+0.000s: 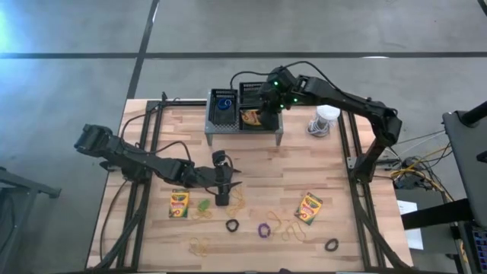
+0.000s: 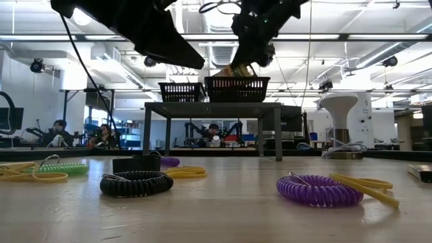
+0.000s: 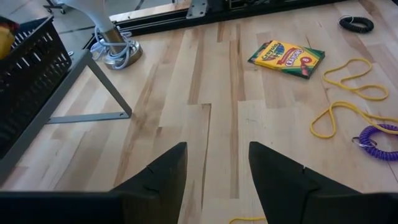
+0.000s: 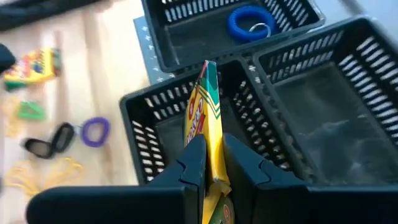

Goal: Pick & Place Office Desk Supplies
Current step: Put the crayon boxes into the bottom black bin on the shelf

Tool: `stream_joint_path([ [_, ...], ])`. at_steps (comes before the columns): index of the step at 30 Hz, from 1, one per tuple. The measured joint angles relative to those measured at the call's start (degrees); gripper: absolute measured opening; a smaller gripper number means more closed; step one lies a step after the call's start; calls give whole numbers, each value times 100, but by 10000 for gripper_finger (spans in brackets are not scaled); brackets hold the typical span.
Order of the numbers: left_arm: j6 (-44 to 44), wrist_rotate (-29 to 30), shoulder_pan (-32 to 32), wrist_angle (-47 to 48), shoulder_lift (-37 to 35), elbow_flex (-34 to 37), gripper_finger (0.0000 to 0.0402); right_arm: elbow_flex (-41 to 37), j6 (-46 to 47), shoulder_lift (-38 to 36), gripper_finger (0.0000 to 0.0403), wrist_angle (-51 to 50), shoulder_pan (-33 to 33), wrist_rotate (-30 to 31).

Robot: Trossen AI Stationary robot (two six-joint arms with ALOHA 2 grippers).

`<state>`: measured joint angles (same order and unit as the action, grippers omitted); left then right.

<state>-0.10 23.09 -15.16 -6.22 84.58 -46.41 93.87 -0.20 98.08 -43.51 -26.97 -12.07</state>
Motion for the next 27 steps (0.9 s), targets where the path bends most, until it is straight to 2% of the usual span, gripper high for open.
stream_joint_path([
  [6,-16,2,0,-228,2,204,177,-212,218,0,34,232,-166,-453],
  [17,-56,2,0,-511,2,302,177,-320,157,39,35,241,-163,-461],
  [23,-55,2,0,-517,2,302,177,-525,114,42,62,303,-158,-410],
  [27,-50,2,2,-518,2,302,177,-581,-66,44,87,343,-154,-28],
])
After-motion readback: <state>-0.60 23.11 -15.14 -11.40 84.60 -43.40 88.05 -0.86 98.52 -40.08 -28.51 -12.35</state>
